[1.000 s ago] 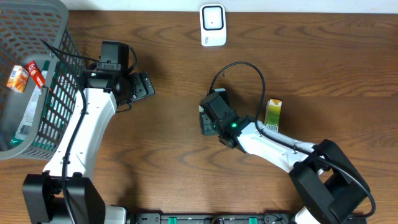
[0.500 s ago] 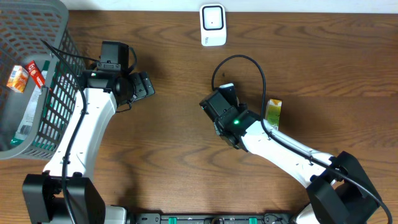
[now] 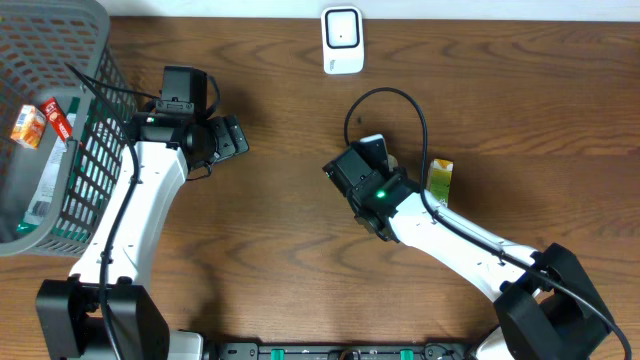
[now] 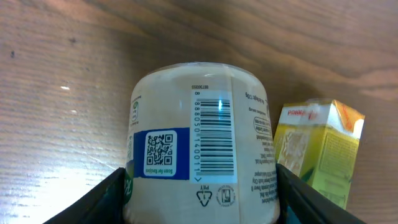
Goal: Scan the item barcode
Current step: 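Rotate the held jar with the right gripper to show its barcode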
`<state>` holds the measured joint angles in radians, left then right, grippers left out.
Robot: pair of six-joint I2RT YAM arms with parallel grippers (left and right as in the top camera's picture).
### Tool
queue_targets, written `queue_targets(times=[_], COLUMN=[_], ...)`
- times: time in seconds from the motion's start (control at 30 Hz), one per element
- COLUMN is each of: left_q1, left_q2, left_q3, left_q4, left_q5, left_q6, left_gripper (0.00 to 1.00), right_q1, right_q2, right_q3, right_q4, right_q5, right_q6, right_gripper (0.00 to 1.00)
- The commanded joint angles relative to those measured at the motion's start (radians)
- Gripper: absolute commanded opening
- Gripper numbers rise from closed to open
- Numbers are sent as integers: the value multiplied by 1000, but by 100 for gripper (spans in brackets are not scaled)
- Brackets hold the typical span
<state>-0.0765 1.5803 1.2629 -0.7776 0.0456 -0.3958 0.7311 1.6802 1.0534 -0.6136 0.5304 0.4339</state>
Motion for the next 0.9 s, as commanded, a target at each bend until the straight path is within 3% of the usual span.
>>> queue_targets(times=[0.0, 0.07, 0.17, 0.3, 0.4, 0.87], left_q1=[3, 3, 3, 3, 3, 3], left_q2=[-9, -9, -9, -9, -9, -9], left_q3=[18, 18, 18, 18, 18, 18], left_q4=[-2, -2, -2, -2, -2, -2], left_q5=[-13, -13, -13, -13, -12, -13], left_q6=[1, 1, 1, 1, 1, 1], left_gripper=[95, 95, 95, 95, 95, 95], right_q1=[-49, -69, -91, -169, -163, -84], right_q2=[-40, -40, -50, -93, -98, 28], right_q3=[20, 26, 67, 129, 129, 48], right_q4=[68, 121, 34, -6, -50, -29], right_q5=[-175, -372, -227, -335, -280, -88], right_q6=[27, -57, -38, -42, -23, 128], right_gripper=[48, 45, 47, 41, 36, 42])
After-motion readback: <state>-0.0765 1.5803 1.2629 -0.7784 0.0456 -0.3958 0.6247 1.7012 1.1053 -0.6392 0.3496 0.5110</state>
